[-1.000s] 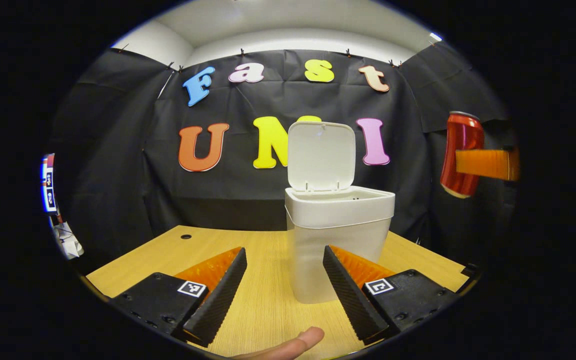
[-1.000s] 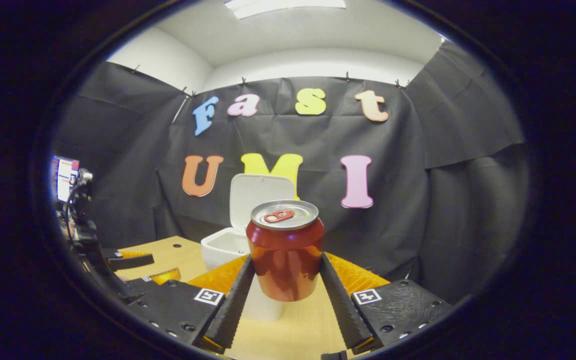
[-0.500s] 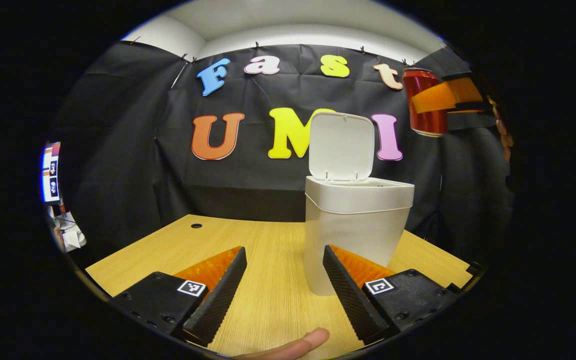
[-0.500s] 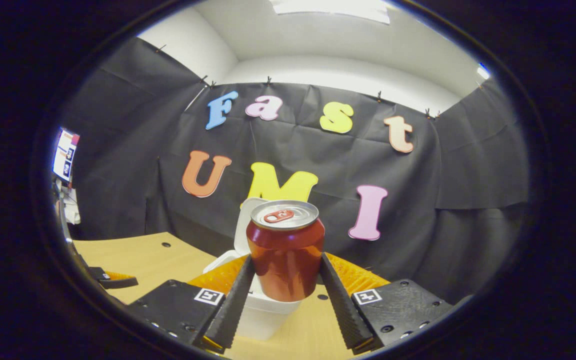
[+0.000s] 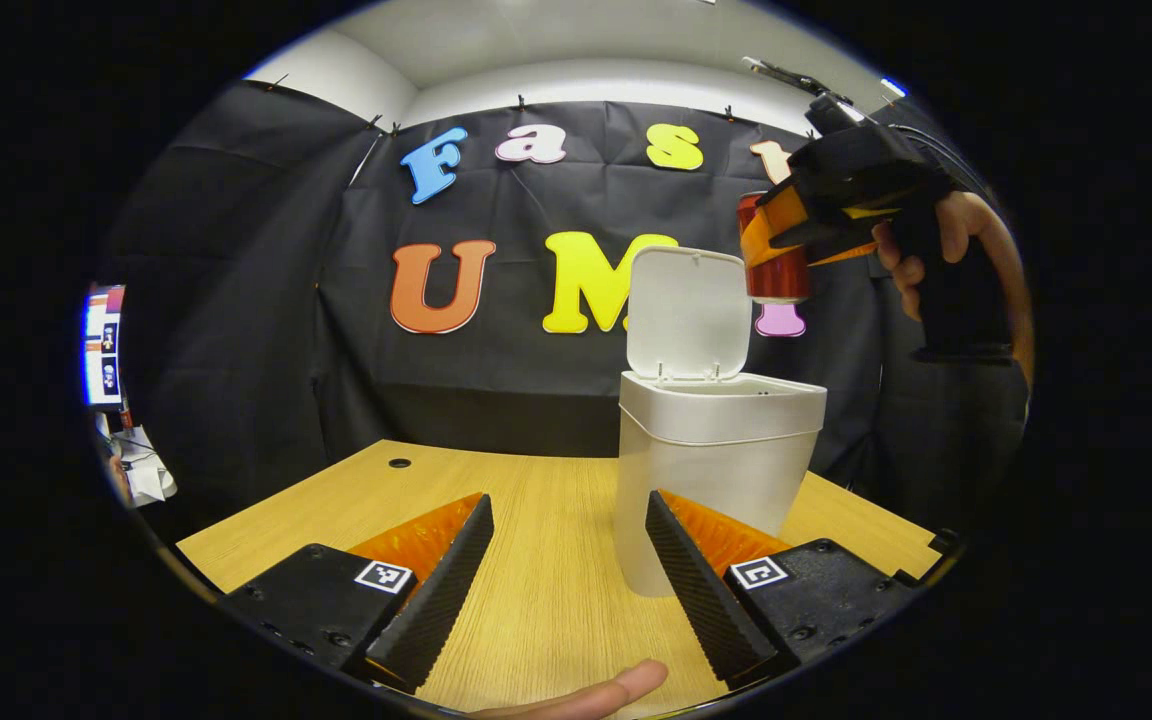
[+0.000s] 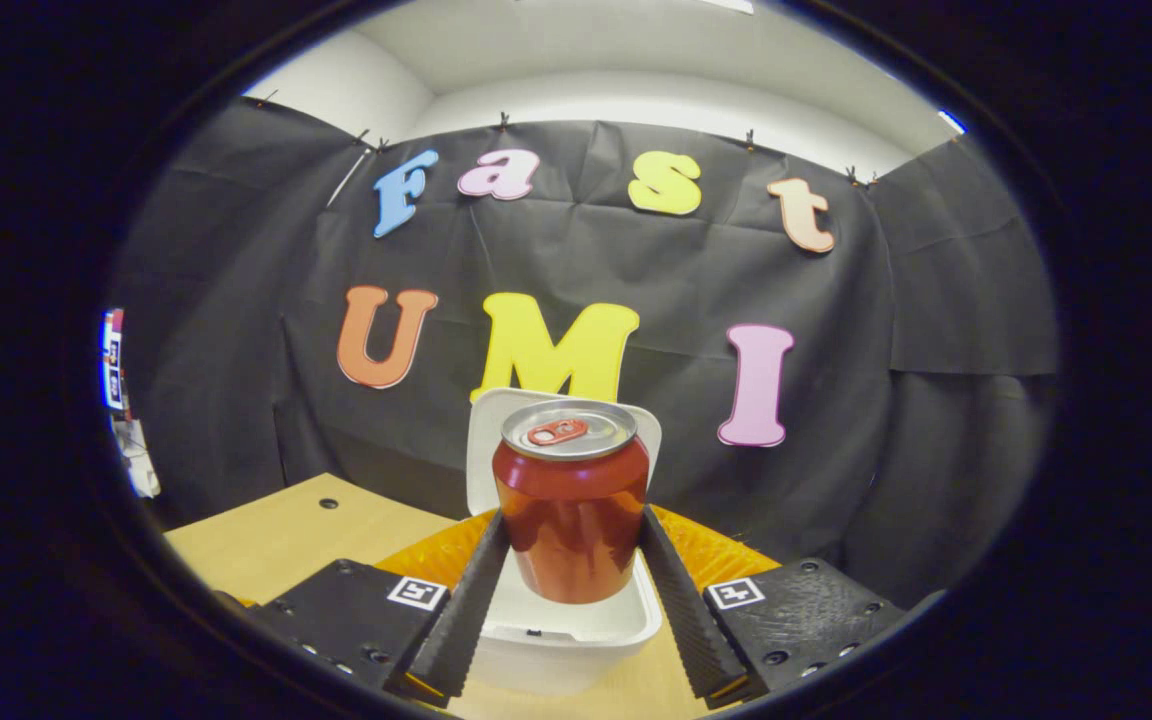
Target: Press the lid of the desktop garbage bin to open it, pick up the crumpled paper on the desktop and throw it into the bin, then pick up the pop can on the desktop and drop it into the bin, and finally close the garbage bin lid.
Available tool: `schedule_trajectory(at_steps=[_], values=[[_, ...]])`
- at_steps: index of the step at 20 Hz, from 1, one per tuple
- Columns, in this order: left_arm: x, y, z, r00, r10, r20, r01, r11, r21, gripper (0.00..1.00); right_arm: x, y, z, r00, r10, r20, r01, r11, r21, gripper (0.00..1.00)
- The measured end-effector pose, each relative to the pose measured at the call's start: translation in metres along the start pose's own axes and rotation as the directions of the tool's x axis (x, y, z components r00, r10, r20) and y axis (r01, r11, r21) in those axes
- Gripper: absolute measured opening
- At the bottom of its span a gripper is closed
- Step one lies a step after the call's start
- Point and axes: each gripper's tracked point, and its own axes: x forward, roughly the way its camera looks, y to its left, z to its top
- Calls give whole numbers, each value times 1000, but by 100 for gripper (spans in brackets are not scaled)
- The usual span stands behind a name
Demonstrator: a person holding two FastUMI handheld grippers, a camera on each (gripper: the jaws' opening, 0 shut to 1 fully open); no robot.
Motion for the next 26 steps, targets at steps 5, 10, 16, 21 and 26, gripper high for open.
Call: schedule_trajectory(at_steps=[5,10,16,21,26], values=[[-1,10,-1,1000,17,-5,-17,1000,-1,99,29,6,-11,997,6,-71,-6,1000,10,79],[-4,15,-4,1000,7,-15,-7,1000,10,99,61,5,-23,991,-1,-131,4,1000,23,80],[-6,22,-5,999,27,-19,-27,1000,8,99,72,-2,-30,987,0,-164,5,999,34,87],[-4,21,-6,999,27,-25,-27,1000,3,99,61,9,-24,989,35,-143,-34,999,12,91],[2,12,2,1000,5,12,-5,1000,19,99,57,8,-6,995,36,-97,-34,999,21,97]])
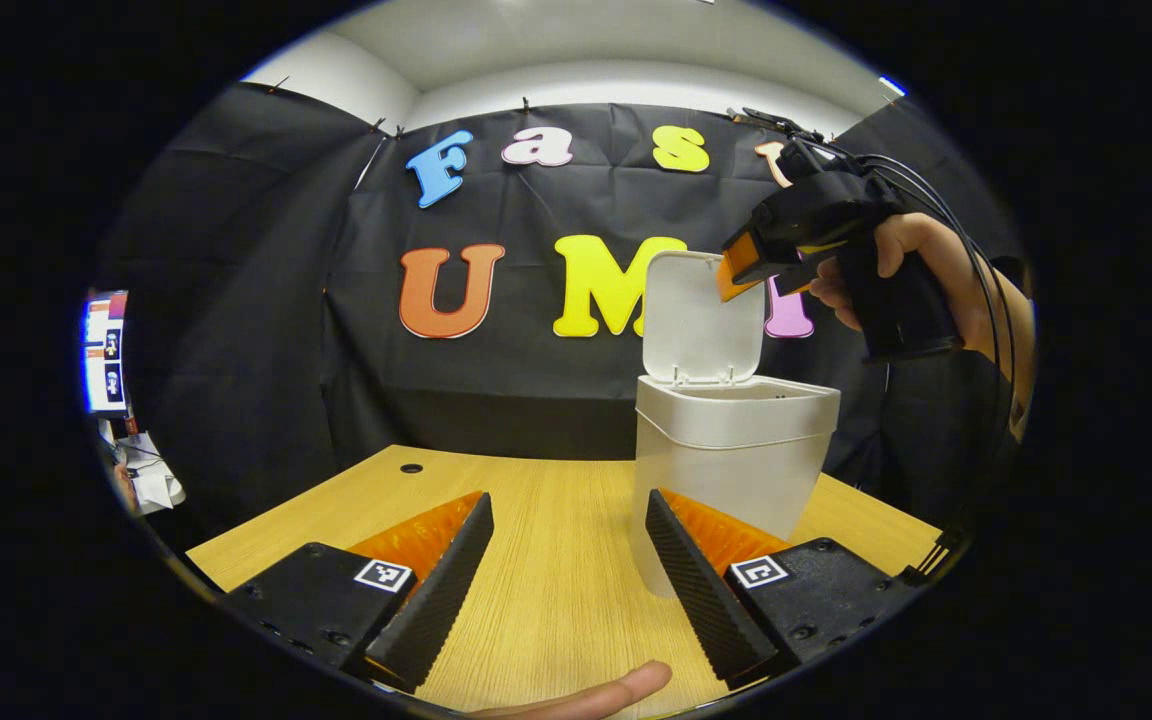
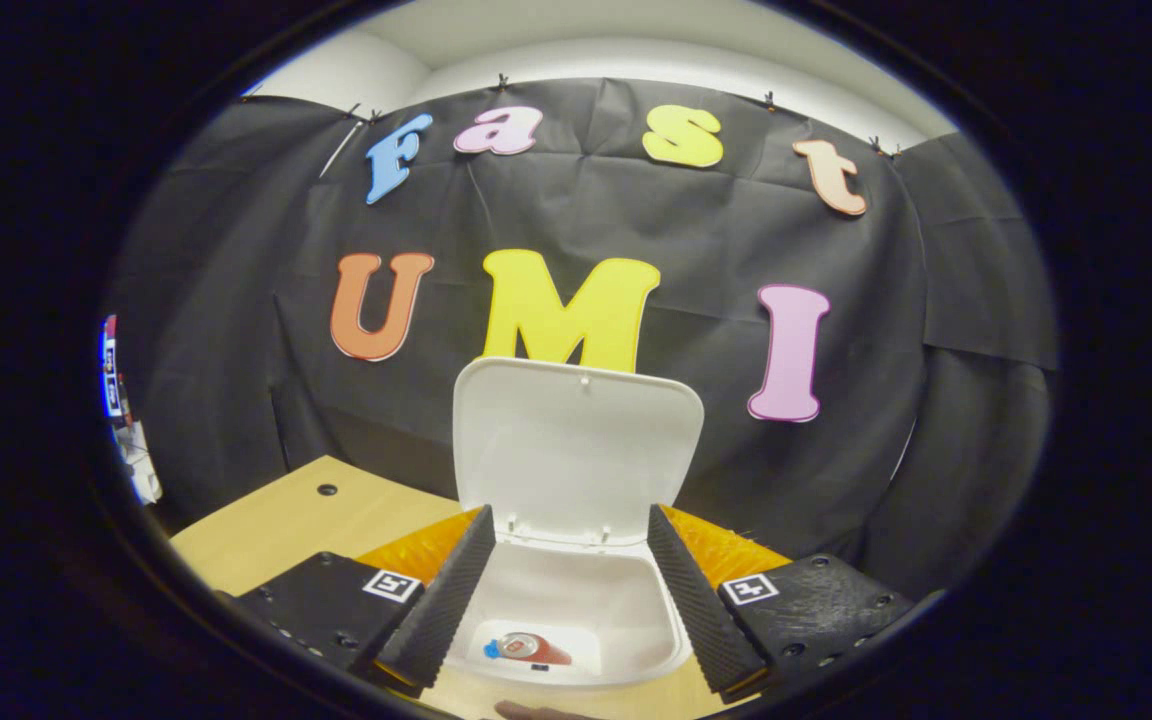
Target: Press the lid of the desktop garbage bin to open it, pick up the crumpled paper on the desktop and throw it into the bin, then pick up the pop can on the desktop and drop it into the bin, and finally close the garbage bin lid.
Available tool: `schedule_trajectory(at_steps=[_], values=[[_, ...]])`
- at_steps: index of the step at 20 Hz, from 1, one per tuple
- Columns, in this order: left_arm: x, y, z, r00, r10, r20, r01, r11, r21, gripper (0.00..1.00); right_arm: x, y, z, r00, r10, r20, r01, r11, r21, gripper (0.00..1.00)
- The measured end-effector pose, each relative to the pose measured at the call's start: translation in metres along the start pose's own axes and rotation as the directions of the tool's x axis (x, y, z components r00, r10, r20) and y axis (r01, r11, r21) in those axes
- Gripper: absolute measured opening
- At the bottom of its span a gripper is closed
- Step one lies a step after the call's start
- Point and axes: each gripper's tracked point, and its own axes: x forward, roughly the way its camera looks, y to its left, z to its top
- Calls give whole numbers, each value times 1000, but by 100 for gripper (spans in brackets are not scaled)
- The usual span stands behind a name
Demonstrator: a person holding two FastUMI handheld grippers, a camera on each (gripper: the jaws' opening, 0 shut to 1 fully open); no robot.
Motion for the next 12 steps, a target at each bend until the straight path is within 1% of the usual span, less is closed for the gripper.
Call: schedule_trajectory(at_steps=[1,3,4,5,6,7,8,10,12], values=[[0,-4,-1,1000,-18,3,18,1000,2,99,1,-1,3,1000,0,-1,0,1000,14,94],[1,-9,-7,999,-37,-8,37,999,12,99,4,-4,12,1000,-7,5,7,999,45,95],[1,-4,-8,1000,-23,-13,23,1000,18,99,6,-5,19,1000,-12,17,11,999,53,95],[0,4,-8,1000,6,-12,-6,1000,17,99,8,-8,31,999,-25,39,22,998,56,95],[0,7,-8,1000,17,-9,-17,1000,9,99,10,-9,43,997,-33,65,29,998,56,95],[3,3,-9,1000,-2,-10,2,1000,-3,99,11,-10,57,995,-39,95,34,998,61,97],[3,2,-9,1000,-11,-7,10,1000,-9,99,12,-10,66,993,-43,113,35,997,71,95],[2,11,-9,1000,0,-7,-1,1000,-24,99,14,-5,85,988,-22,151,8,996,94,95],[2,17,-8,1000,9,-3,-9,999,-34,99,22,-5,101,983,-22,182,-1,992,130,95]])
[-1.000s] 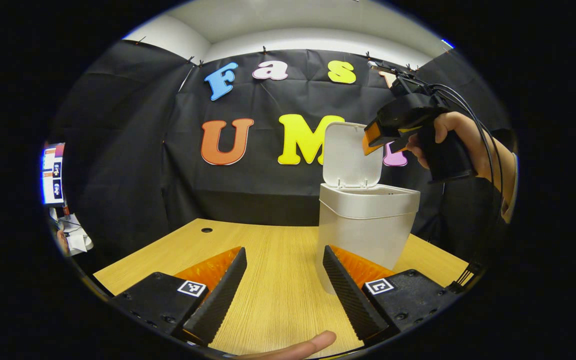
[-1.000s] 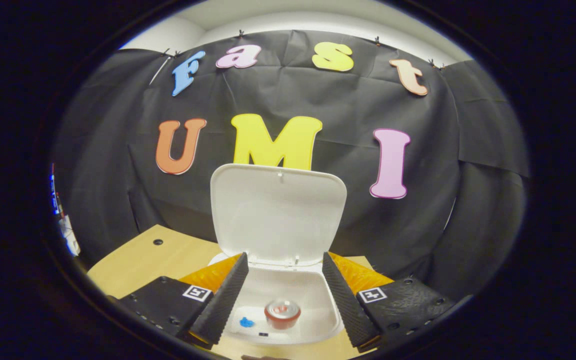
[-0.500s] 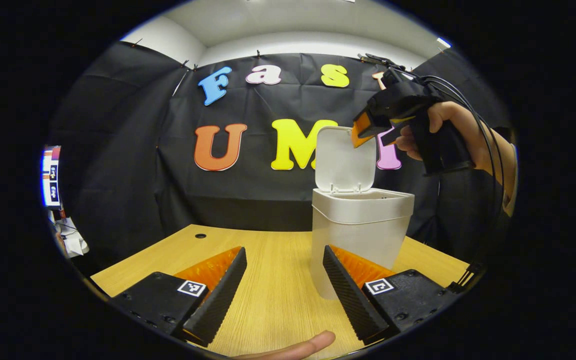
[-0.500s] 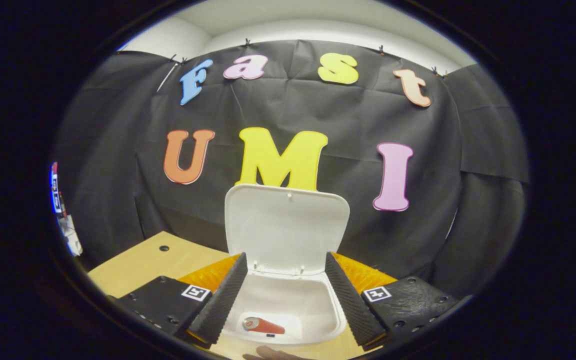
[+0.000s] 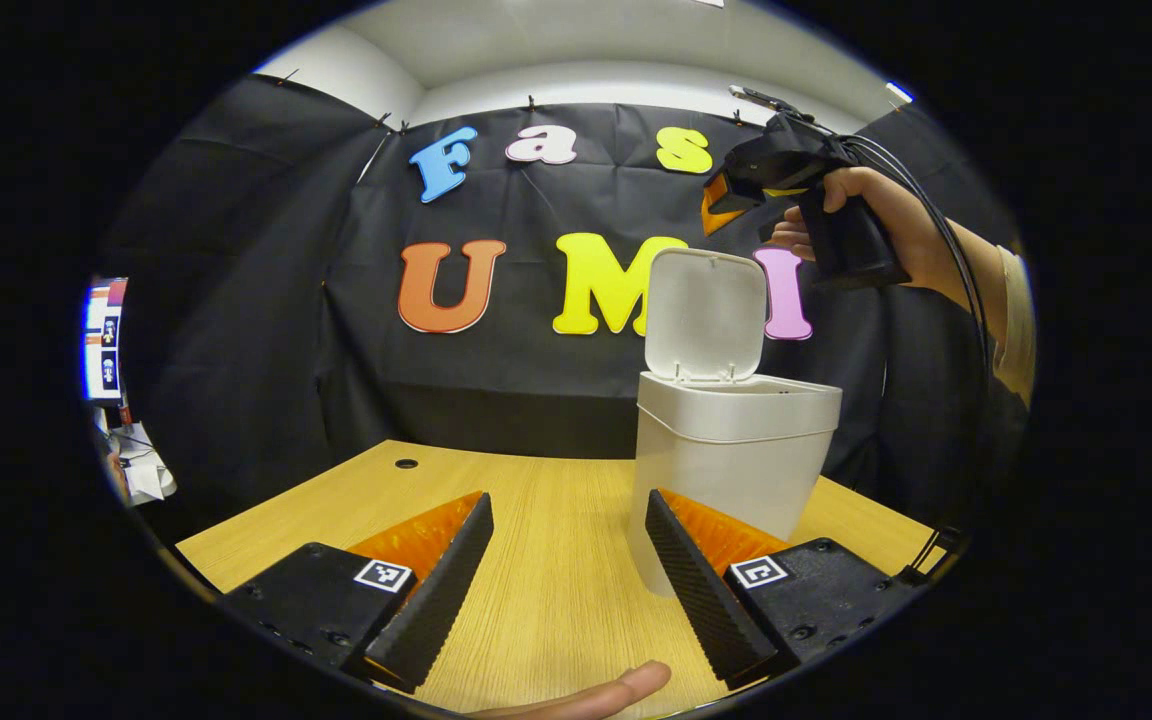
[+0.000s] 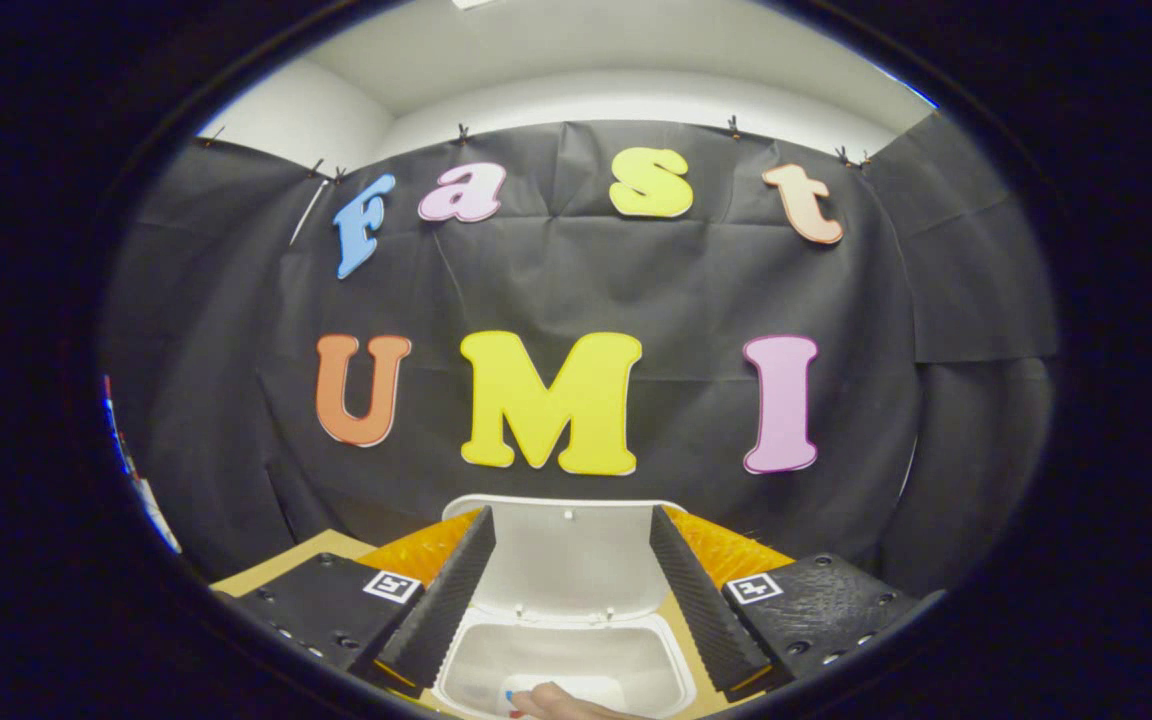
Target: Press the lid of the desktop garbage bin to open it, pick up the crumpled paper on the desktop and throw it into the bin, then pick up the pop can on the desktop and drop it into the bin, and finally close the garbage bin lid.
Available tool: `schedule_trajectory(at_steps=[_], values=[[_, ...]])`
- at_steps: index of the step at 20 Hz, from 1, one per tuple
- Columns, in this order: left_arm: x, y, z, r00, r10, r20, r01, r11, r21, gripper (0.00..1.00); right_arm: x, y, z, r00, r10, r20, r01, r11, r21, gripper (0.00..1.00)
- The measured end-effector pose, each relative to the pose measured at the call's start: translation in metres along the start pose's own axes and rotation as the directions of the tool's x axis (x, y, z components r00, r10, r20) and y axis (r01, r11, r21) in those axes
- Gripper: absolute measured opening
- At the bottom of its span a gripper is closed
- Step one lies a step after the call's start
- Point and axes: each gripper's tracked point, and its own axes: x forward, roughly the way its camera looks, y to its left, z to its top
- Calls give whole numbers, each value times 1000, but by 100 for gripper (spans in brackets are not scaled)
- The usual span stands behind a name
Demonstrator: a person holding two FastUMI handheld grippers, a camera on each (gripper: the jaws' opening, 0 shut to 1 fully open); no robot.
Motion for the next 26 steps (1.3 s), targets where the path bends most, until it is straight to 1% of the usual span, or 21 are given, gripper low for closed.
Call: schedule_trajectory(at_steps=[2,3,4,5,6,7,8,9,10,11,12,14,15,16,18,20,22,25,26], values=[[1,5,-1,1000,9,-1,-9,1000,-9,99,13,7,7,1000,15,7,-15,1000,-2,95],[4,9,-3,1000,18,-2,-18,1000,-5,99,20,11,8,1000,22,6,-21,1000,-13,97],[6,12,-7,999,30,-11,-30,1000,4,100,27,12,10,1000,17,13,-17,1000,-24,95],[6,17,-10,999,49,-19,-49,999,16,100,34,8,14,1000,-3,23,4,999,-34,95],[7,21,-12,997,68,-23,-67,997,26,100,41,4,17,999,-26,36,27,999,-35,97],[10,24,-13,997,75,-28,-74,997,27,100,49,4,18,998,-37,48,38,999,-24,95],[12,25,-14,997,72,-34,-72,997,20,100,59,4,18,997,-55,47,56,998,-16,95],[13,25,-15,997,70,-39,-69,998,9,100,67,3,14,997,-64,32,66,997,-32,95],[13,25,-15,997,67,-41,-67,998,0,100,75,-3,7,995,-95,8,95,994,-58,95],[14,25,-14,997,67,-37,-67,998,-2,100,81,-6,-3,994,-107,-24,105,992,-73,96],[13,27,-14,997,70,-38,-70,998,3,100,83,-5,-11,993,-110,-51,106,991,-77,95],[12,30,-12,996,80,-33,-80,997,9,100,78,-6,-12,991,-115,-64,112,992,-60,94],[12,28,-11,997,75,-29,-75,997,10,99,75,-4,-12,991,-117,-71,113,991,-65,94],[12,24,-13,997,64,-33,-64,998,10,99,70,-2,-12,991,-114,-76,108,991,-82,95],[11,19,-13,998,46,-32,-45,999,14,99,61,-3,-12,989,-128,-79,120,987,-105,94],[10,19,-15,998,48,-37,-47,999,17,99,50,-2,-16,986,-139,-96,129,986,-104,94],[8,16,-14,998,47,-36,-46,999,27,99,39,-3,-20,983,-147,-109,138,987,-85,94],[1,11,-6,1000,30,-5,-30,998,59,99,27,5,-36,980,-97,-175,95,995,-15,93],[0,9,-4,1000,23,3,-24,998,65,99,24,1,-39,976,-99,-193,100,995,-4,93]])
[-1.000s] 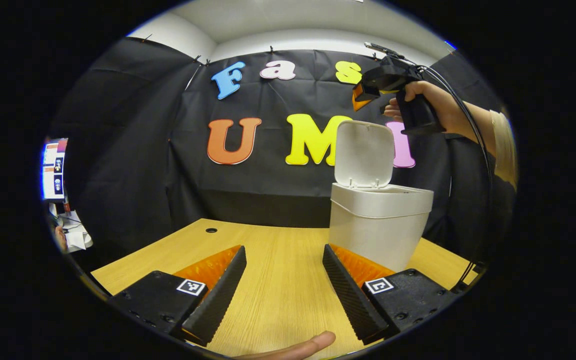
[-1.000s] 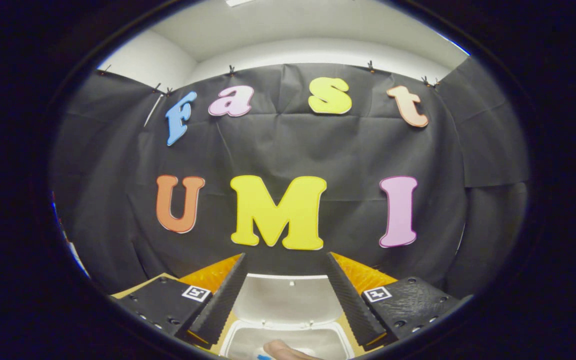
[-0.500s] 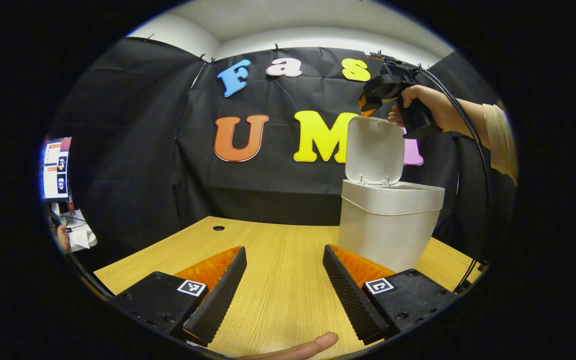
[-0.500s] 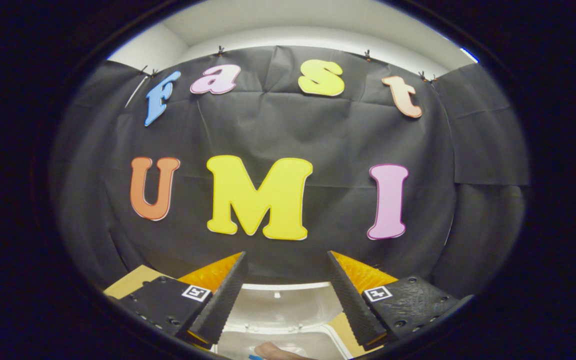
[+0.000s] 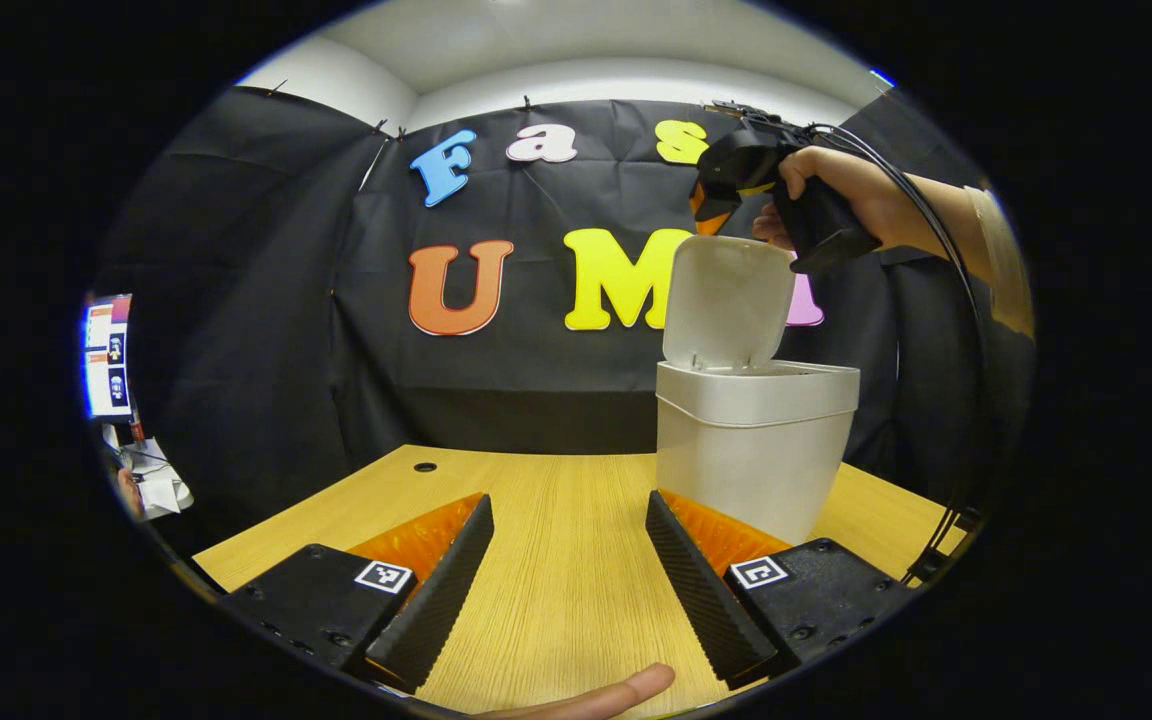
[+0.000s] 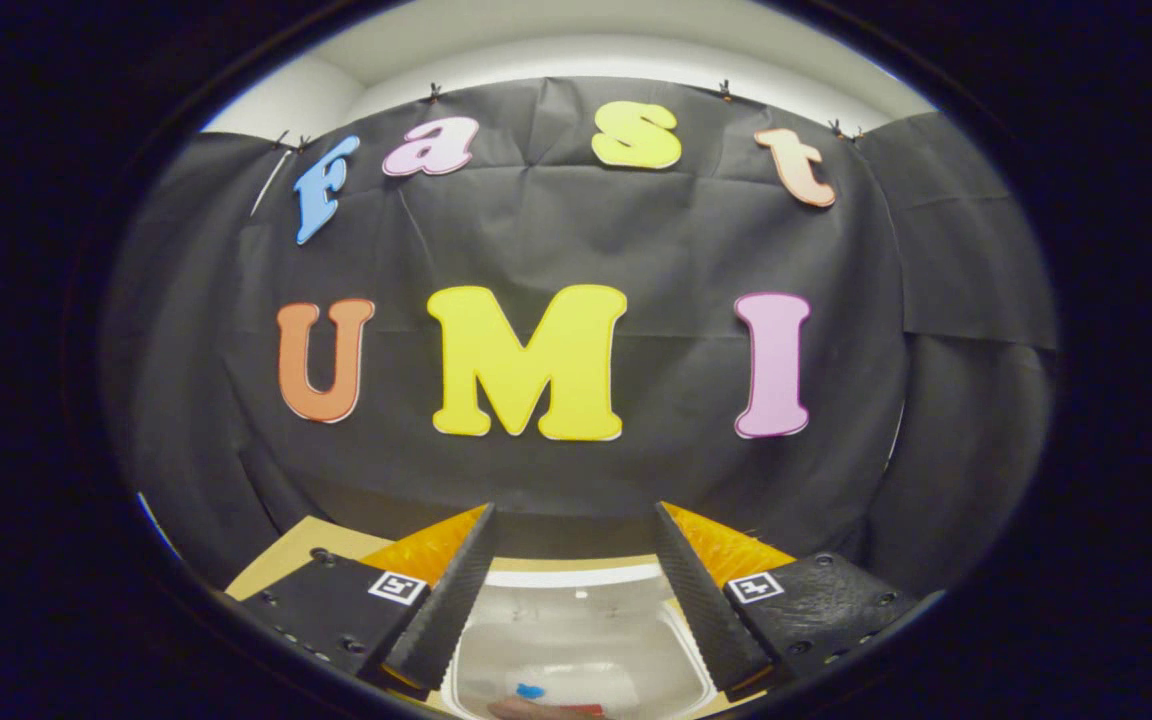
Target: Press the lid of the desktop garbage bin to open it, pick up the crumpled paper on the desktop and throw it into the bin, then pick up the pop can on the desktop and drop it into the bin, and finally close the garbage bin lid.
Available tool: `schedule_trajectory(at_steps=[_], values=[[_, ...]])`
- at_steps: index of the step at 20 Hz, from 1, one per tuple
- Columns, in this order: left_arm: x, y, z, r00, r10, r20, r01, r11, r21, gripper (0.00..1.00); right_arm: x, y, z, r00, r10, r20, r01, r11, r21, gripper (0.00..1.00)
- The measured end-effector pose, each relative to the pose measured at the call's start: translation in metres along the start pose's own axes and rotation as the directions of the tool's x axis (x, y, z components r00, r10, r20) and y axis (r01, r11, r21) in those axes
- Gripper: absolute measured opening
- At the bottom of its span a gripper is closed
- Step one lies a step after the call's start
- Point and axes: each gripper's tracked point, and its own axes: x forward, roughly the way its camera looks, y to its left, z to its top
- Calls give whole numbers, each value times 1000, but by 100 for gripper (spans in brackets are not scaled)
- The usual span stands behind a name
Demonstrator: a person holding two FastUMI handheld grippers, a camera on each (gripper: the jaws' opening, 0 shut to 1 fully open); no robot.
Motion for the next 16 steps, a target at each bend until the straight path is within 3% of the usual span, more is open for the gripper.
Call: schedule_trajectory(at_steps=[10,16], values=[[-7,-3,2,1000,-10,20,9,999,31,99,-19,6,-72,981,66,-182,-77,995,-56,94],[-5,-2,-6,1000,0,-16,0,1000,19,99,-33,20,-124,947,92,-309,-128,987,-97,96]])
